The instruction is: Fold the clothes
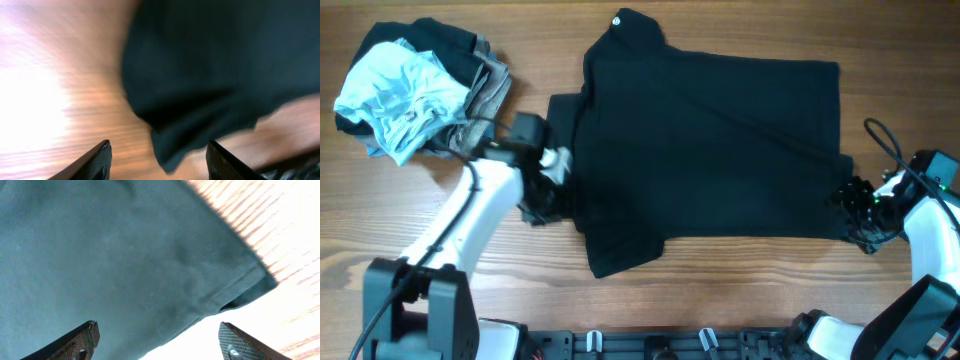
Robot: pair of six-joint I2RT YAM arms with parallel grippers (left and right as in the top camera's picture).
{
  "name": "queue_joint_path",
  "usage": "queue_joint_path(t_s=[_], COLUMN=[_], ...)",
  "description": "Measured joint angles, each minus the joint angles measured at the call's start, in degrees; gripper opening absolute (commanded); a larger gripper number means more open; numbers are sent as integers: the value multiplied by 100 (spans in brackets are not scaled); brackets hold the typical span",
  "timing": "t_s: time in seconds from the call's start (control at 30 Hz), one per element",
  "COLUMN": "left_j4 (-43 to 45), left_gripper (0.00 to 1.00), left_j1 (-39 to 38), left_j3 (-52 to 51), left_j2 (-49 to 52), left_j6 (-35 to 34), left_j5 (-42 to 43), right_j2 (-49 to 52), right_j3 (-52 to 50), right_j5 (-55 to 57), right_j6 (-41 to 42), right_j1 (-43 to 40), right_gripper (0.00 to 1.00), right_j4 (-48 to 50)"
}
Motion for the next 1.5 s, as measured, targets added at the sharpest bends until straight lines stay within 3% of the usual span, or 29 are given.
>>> queue_joint_path(t_s=[0.17,0.33,0.4,0.5,0.57,0.6,0.67,0.77,0.87,1.03,1.1,1.2,1.23,1.37,1.5], left_j4=[153,542,612,944,1145,1147,1110,957,127,-138,-142,-146,-142,-125,-219], left_gripper=[72,67,53,50,41,34,4,4,4,4,4,4,4,4,4], left_j1=[-1495,-1928,-1928,-1910,-1880,-1880,-1878,-1847,-1637,-1342,-1342,-1342,-1342,-1342,-1305], left_j3=[-730,-1283,-1368,-1379,-1381,-1381,-1370,-1351,-1097,-509,-505,-503,-501,-501,-501], left_j2=[0,2,15,31,87,133,282,385,387,199,199,199,199,116,-385], left_j6=[-153,-721,-885,-1460,-1961,-2129,-2444,-2568,-2509,-2247,-2225,-2205,-2205,-2203,-2201], left_j5=[247,293,293,293,293,291,323,398,424,424,424,424,424,424,398], right_j2=[332,387,387,387,387,385,387,387,387,426,538,769,870,942,636], right_j3=[-22,-28,-28,-28,-28,-28,-28,-28,-114,-507,-509,-428,-352,-234,-109], right_j5=[24,26,26,26,28,26,26,26,85,756,807,968,1043,894,772], right_j6=[83,81,81,81,81,81,81,81,85,555,601,704,745,501,345], right_j1=[-278,-280,-280,-280,-280,-280,-280,-280,-280,-280,-280,-286,-315,-339,-337], right_gripper=[83,84,84,85,85,86,86,84,82,72,61,10,4,4,4], right_j4=[68,90,109,138,138,136,138,133,44,533,608,778,780,522,-557])
